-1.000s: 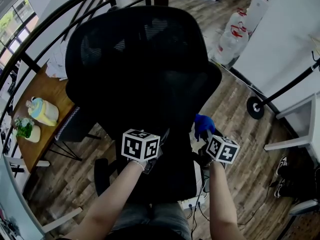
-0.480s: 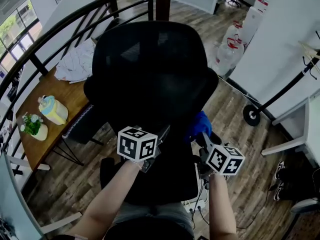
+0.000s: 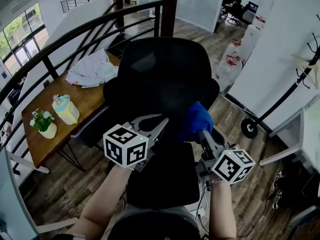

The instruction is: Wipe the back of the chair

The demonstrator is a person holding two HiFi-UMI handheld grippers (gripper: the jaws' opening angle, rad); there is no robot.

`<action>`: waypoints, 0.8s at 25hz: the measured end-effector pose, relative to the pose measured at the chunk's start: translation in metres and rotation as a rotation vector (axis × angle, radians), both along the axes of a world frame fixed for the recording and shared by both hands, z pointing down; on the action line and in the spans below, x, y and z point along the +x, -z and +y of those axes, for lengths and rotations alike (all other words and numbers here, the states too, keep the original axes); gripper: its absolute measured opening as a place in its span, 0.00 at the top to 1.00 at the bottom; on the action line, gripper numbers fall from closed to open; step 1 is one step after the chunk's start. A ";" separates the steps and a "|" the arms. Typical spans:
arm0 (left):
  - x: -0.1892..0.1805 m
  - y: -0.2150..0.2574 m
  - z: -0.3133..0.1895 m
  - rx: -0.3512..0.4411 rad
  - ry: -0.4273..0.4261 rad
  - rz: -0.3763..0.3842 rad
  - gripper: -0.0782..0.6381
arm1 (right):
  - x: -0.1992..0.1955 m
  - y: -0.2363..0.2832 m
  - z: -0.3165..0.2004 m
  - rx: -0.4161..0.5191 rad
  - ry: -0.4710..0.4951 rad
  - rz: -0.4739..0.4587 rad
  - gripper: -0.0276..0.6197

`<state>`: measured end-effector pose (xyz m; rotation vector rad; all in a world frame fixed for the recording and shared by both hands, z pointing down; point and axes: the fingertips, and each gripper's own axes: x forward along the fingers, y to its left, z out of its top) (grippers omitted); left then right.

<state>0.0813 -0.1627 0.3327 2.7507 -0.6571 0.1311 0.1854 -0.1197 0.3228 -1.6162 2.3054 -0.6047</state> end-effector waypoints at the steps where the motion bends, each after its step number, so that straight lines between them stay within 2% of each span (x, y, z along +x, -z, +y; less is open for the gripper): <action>1: -0.005 0.008 0.004 0.008 0.005 0.017 0.84 | -0.006 0.009 0.004 0.026 0.010 -0.014 0.83; 4: -0.022 0.023 0.019 0.012 0.015 0.067 0.84 | -0.024 0.033 0.018 0.084 0.057 -0.046 0.83; 8: -0.049 0.040 0.036 0.051 0.064 0.106 0.84 | -0.049 0.052 0.035 0.134 0.098 -0.019 0.83; 13: -0.084 0.043 0.044 0.059 0.148 0.142 0.84 | -0.065 0.049 0.049 0.156 0.066 0.027 0.83; 20: -0.100 0.003 0.057 -0.002 0.173 0.070 0.85 | -0.075 0.025 0.057 0.101 0.082 0.008 0.83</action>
